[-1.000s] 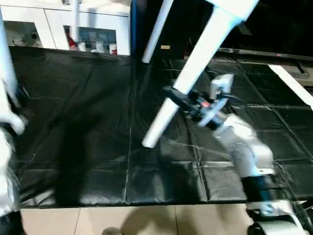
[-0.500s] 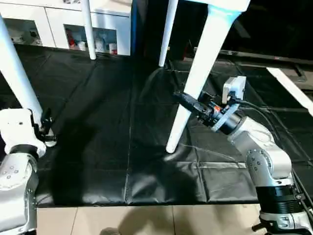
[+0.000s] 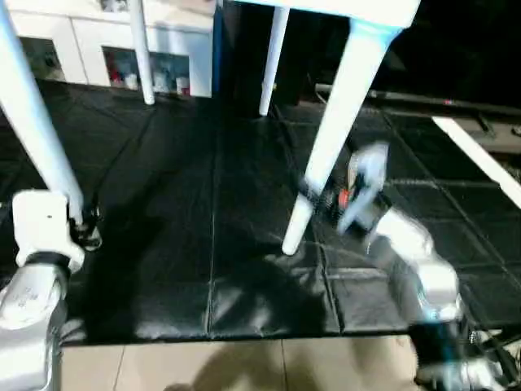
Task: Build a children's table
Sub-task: Flip table
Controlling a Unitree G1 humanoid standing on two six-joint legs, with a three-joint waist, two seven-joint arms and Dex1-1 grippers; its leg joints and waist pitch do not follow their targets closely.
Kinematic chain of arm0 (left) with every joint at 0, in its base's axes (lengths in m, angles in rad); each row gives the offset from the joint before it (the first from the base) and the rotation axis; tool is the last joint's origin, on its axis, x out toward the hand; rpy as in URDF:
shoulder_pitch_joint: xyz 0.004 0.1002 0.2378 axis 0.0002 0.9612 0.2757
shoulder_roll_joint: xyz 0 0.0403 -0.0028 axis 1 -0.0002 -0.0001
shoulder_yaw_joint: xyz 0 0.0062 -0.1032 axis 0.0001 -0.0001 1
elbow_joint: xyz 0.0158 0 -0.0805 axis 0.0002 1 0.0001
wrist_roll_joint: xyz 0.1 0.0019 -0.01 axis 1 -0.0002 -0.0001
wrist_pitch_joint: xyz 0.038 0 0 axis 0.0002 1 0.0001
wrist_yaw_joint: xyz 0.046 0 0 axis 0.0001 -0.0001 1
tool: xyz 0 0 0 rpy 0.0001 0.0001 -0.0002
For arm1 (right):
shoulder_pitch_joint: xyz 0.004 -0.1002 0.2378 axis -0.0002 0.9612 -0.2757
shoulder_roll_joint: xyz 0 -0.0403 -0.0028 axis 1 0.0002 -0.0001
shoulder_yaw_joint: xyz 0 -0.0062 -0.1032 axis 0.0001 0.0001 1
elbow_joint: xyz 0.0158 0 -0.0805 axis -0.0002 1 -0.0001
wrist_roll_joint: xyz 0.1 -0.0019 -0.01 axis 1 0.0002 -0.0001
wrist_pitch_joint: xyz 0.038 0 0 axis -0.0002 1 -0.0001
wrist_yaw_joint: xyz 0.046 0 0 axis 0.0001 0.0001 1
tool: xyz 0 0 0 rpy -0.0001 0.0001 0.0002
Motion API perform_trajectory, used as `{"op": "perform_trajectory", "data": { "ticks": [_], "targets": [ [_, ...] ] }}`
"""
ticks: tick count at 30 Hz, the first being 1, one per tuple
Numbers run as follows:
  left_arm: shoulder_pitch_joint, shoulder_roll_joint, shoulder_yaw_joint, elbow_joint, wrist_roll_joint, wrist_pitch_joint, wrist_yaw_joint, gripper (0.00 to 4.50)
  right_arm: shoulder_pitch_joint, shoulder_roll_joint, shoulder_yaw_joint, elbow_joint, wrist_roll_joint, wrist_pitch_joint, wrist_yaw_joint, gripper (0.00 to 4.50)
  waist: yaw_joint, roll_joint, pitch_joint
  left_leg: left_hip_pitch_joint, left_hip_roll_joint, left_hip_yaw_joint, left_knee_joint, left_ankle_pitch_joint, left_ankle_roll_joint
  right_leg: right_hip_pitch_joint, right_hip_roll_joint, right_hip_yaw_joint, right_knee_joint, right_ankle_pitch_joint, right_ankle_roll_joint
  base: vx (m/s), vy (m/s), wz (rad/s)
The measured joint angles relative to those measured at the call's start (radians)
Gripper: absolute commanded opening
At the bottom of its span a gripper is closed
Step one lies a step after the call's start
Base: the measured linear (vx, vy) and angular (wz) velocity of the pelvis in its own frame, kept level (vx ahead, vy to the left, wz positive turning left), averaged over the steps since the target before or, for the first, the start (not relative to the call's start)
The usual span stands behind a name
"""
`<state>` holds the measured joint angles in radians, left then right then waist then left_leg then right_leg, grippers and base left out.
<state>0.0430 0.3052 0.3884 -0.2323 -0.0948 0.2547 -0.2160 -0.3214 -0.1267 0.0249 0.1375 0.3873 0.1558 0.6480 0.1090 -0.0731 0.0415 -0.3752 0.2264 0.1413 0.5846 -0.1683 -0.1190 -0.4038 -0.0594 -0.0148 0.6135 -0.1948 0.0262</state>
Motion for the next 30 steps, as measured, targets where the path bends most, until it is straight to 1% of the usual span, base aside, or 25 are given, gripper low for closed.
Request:
{"op": "perform_trajectory", "data": {
  "ticks": [1, 3, 5, 7, 9, 10, 11, 13, 15, 17, 19, 24, 25, 28, 30],
  "targets": [
    [0.013, -0.003, 0.008, 0.000, -0.018, -0.017, -0.016, 3.10, 0.014, 0.004, 0.000, -0.001, 0.000, -0.014, 0.006, 3.24, 0.000, -0.001, -0.001, 0.000, 0.000, 0.000, 0.000, 0.000, 0.001, 0.000, 0.000, 0.000, 0.001, 0.002, 0.000, 0.000, 0.000, 0.00],
    [0.034, -0.002, 0.018, 0.000, -0.034, -0.045, -0.034, 3.10, 0.023, 0.016, 0.002, -0.002, 0.002, -0.034, 0.011, 3.24, 0.000, -0.001, 0.000, 0.000, 0.000, 0.000, -0.002, 0.000, 0.001, 0.000, 0.000, 0.000, 0.000, 0.003, 0.001, 0.000, 0.000, 0.00],
    [0.056, -0.002, 0.032, -0.001, -0.060, -0.090, -0.060, 3.45, 0.050, 0.031, 0.005, -0.007, -0.001, -0.081, 0.012, 3.62, 0.002, -0.001, -0.001, 0.001, 0.000, 0.001, -0.008, 0.000, 0.001, -0.001, 0.001, -0.001, -0.001, 0.002, 0.001, 0.000, 0.000, 0.00],
    [0.106, -0.002, 0.050, -0.022, -0.092, -0.150, -0.092, 3.54, 0.106, 0.052, 0.004, -0.006, -0.010, -0.165, 0.013, 3.67, 0.003, -0.001, -0.001, 0.001, 0.001, 0.001, -0.011, 0.000, 0.001, -0.001, 0.001, -0.001, -0.002, 0.002, -0.003, 0.025, -0.002, 0.00],
    [0.136, -0.003, 0.057, -0.036, -0.109, -0.189, -0.116, 3.73, 0.139, 0.073, -0.002, 0.001, -0.011, -0.225, 0.012, 3.92, 0.002, 0.002, 0.001, 0.001, 0.001, 0.002, -0.011, -0.002, 0.002, -0.001, 0.001, 0.000, -0.003, 0.000, -0.004, 0.025, -0.002, 0.00],
    [0.151, -0.008, 0.059, -0.042, -0.115, -0.204, -0.129, 3.73, 0.153, 0.081, -0.004, 0.002, -0.012, -0.254, 0.012, 3.92, 0.001, 0.004, 0.001, 0.001, 0.001, 0.003, -0.011, -0.002, 0.003, -0.001, 0.001, 0.000, -0.003, 0.000, -0.004, 0.000, 0.000, 0.00],
    [0.167, -0.017, 0.059, -0.049, -0.129, -0.220, -0.144, 3.95, 0.163, 0.083, -0.006, 0.001, -0.015, -0.277, 0.012, 4.08, 0.001, 0.006, 0.002, 0.001, 0.000, 0.003, -0.012, -0.002, 0.003, -0.002, 0.001, 0.000, -0.004, 0.000, -0.004, 0.000, 0.000, 0.00],
    [0.214, -0.041, 0.050, -0.072, -0.157, -0.255, -0.181, 4.06, 0.185, 0.086, -0.010, 0.001, -0.018, -0.312, 0.014, 4.22, 0.000, 0.006, 0.002, 0.002, 0.000, 0.004, -0.012, -0.003, 0.003, -0.001, 0.001, 0.000, -0.004, -0.001, -0.004, 0.000, 0.000, 0.00],
    [0.245, -0.052, 0.037, -0.082, -0.175, -0.276, -0.206, 4.31, 0.204, 0.089, -0.010, 0.000, -0.026, -0.335, 0.014, 4.43, 0.003, 0.007, 0.002, 0.003, 0.001, 0.004, -0.012, -0.003, 0.003, 0.000, 0.001, 0.000, -0.004, -0.001, -0.003, 0.000, 0.000, 0.00],
    [0.270, -0.073, 0.016, -0.108, -0.188, -0.295, -0.217, 4.46, 0.222, 0.105, -0.010, -0.001, -0.044, -0.375, 0.001, 4.46, 0.003, 0.007, 0.002, 0.003, 0.001, 0.004, -0.012, -0.003, 0.003, 0.000, 0.001, 0.000, -0.004, -0.003, 0.001, 0.000, 0.000, 0.00],
    [0.273, -0.092, -0.022, -0.147, -0.196, -0.315, -0.219, 4.48, 0.246, 0.120, -0.011, -0.007, -0.064, -0.420, -0.030, 4.46, 0.003, 0.007, 0.002, 0.005, 0.001, 0.004, -0.012, -0.003, 0.003, 0.001, 0.001, 0.000, -0.003, -0.003, 0.001, 0.000, 0.000, 0.00],
    [0.281, -0.109, -0.037, -0.183, -0.214, -0.329, -0.212, 4.48, 0.296, 0.125, -0.018, -0.053, -0.082, -0.467, -0.063, 4.46, -0.010, 0.009, 0.002, 0.008, 0.000, 0.004, -0.013, -0.003, 0.003, 0.002, 0.001, 0.001, -0.003, -0.003, 0.001, 0.000, 0.000, 0.00],
    [0.283, -0.120, -0.042, -0.183, -0.211, -0.327, -0.202, 4.48, 0.312, 0.125, -0.018, -0.069, -0.086, -0.468, -0.071, 4.46, -0.013, 0.009, 0.002, 0.007, 0.000, 0.003, -0.013, -0.003, 0.003, 0.002, 0.001, 0.001, -0.003, -0.003, 0.001, 0.000, 0.000, 0.00],
    [0.287, -0.132, -0.061, -0.184, -0.202, -0.309, -0.177, 4.48, 0.361, 0.126, -0.015, -0.132, -0.090, -0.468, -0.083, 4.46, -0.017, 0.008, 0.002, 0.007, 0.000, 0.003, -0.013, -0.003, 0.003, 0.002, 0.001, 0.002, -0.003, -0.003, 0.002, 0.000, 0.000, 0.00],
    [0.290, -0.125, -0.080, -0.193, -0.183, -0.281, -0.165, 4.48, 0.413, 0.121, -0.015, -0.208, -0.091, -0.443, -0.109, 4.46, -0.018, 0.007, 0.001, 0.007, 0.000, 0.003, -0.013, -0.003, 0.003, 0.002, 0.001, 0.002, -0.003, -0.003, 0.002, 0.000, 0.000, 0.00]
  ]
}}
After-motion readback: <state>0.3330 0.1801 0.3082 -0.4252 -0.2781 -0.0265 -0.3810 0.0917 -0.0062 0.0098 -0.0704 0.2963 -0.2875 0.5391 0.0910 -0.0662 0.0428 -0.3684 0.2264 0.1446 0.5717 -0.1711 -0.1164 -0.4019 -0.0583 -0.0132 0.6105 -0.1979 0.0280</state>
